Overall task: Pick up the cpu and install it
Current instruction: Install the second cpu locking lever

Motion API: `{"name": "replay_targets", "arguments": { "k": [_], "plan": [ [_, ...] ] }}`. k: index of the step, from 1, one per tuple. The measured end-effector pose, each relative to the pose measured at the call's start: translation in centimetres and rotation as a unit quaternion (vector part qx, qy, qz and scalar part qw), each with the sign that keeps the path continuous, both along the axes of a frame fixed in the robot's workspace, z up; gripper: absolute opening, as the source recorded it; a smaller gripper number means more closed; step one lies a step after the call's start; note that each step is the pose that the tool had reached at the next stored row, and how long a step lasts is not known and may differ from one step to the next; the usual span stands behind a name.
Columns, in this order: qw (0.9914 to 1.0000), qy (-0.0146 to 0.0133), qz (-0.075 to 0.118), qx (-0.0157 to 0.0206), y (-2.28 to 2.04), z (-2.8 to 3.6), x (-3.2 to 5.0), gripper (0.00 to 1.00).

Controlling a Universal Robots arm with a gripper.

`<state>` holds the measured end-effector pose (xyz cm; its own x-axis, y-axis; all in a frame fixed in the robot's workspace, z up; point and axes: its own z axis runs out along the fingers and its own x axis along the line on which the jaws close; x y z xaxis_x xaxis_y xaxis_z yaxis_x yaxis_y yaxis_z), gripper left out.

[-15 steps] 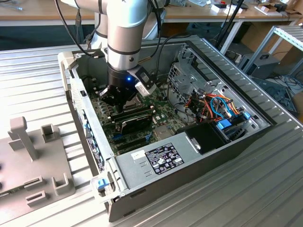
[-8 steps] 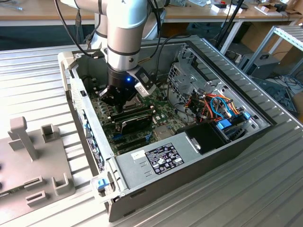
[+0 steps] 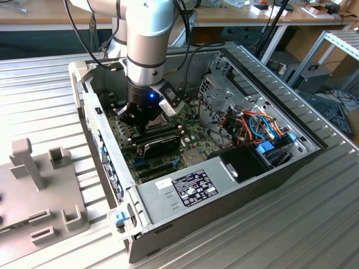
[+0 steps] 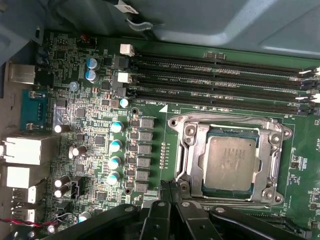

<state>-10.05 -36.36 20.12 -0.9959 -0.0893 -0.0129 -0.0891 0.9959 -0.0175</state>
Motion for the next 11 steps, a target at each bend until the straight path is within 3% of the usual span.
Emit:
{"name": "replay_targets", "arguments": {
  "k": [11],
  "plan": [
    [1.00000,-0.0002,0.000,-0.0003,-0.11,-0.01,0.01,0.11]
  ]
}}
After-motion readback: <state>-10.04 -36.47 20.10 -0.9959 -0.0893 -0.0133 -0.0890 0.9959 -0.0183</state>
